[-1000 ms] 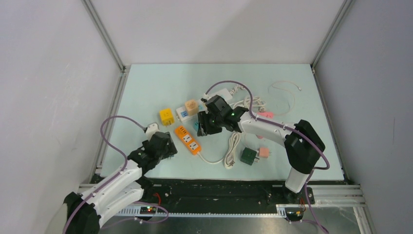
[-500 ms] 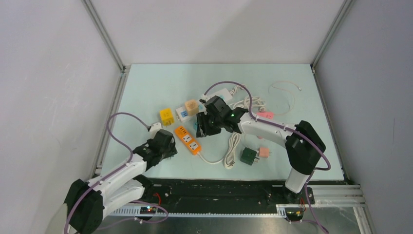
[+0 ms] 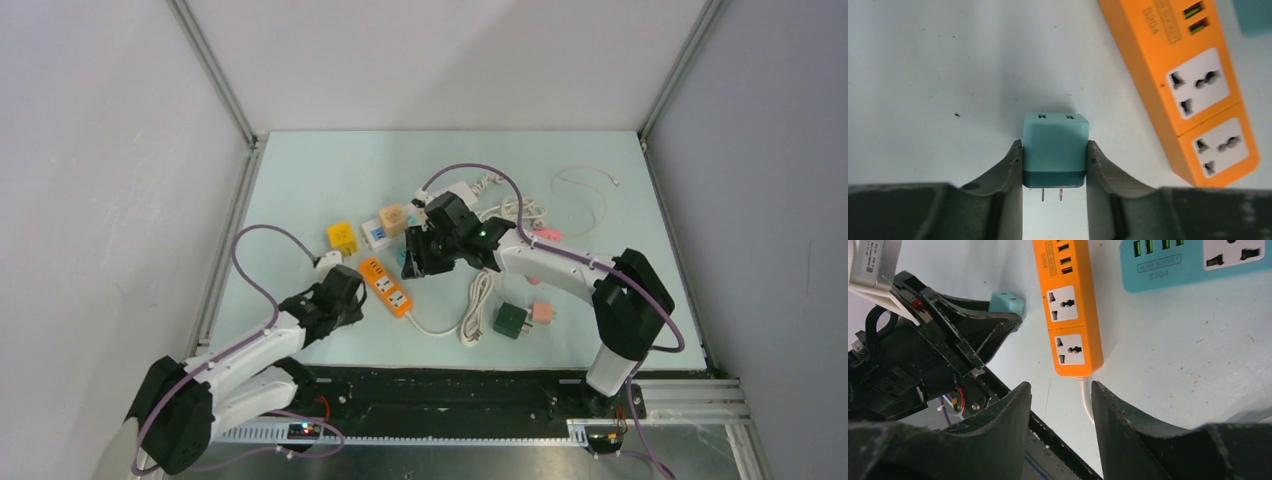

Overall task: Insert the plug
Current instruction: Pick up the plug from the center of the board.

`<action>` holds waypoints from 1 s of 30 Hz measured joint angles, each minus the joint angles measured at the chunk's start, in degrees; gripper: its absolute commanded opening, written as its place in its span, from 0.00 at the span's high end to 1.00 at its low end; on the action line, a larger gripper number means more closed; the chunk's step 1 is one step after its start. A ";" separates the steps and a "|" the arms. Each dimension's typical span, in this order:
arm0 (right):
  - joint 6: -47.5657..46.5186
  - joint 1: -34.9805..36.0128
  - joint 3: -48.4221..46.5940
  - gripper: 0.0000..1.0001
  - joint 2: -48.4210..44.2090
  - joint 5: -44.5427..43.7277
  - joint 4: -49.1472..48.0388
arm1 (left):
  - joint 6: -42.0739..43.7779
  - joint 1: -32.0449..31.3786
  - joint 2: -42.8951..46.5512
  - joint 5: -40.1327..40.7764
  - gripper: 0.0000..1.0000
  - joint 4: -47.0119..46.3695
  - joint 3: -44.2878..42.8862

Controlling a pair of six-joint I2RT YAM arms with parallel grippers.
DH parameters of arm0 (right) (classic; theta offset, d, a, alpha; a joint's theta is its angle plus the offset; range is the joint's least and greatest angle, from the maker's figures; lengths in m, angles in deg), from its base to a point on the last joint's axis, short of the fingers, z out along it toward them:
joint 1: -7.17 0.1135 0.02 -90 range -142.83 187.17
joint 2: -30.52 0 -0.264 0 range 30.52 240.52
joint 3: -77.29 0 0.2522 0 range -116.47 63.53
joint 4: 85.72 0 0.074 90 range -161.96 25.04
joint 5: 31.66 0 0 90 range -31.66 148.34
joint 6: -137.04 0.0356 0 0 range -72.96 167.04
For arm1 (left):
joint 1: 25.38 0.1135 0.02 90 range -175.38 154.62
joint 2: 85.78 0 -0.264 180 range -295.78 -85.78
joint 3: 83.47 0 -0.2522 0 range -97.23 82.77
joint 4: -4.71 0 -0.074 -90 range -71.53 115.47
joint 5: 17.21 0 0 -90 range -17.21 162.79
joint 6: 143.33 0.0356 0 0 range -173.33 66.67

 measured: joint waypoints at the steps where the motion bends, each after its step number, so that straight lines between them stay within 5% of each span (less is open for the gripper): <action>1: 0.04 -0.15 0.02 0.48 -0.07 0.48 0.00 | 0.85 -0.42 0.04 0.11 0.99 0.11 -0.28; 13: -2.51 -3.30 0.85 0.29 -4.24 12.68 0.13 | 14.16 -8.26 11.82 0.33 1.00 -5.84 -4.46; 18: -4.02 -4.96 1.75 0.28 -8.72 17.00 0.33 | 21.99 -14.38 13.84 -1.40 1.00 -12.04 -4.46; 25: -4.20 -11.78 3.98 0.27 -17.11 21.27 0.15 | 30.49 -15.52 21.51 -6.56 1.00 -16.85 -4.07; 30: -4.24 -10.03 3.98 0.27 -18.51 21.59 0.66 | 36.61 -17.64 25.97 -9.75 1.00 -20.11 -3.17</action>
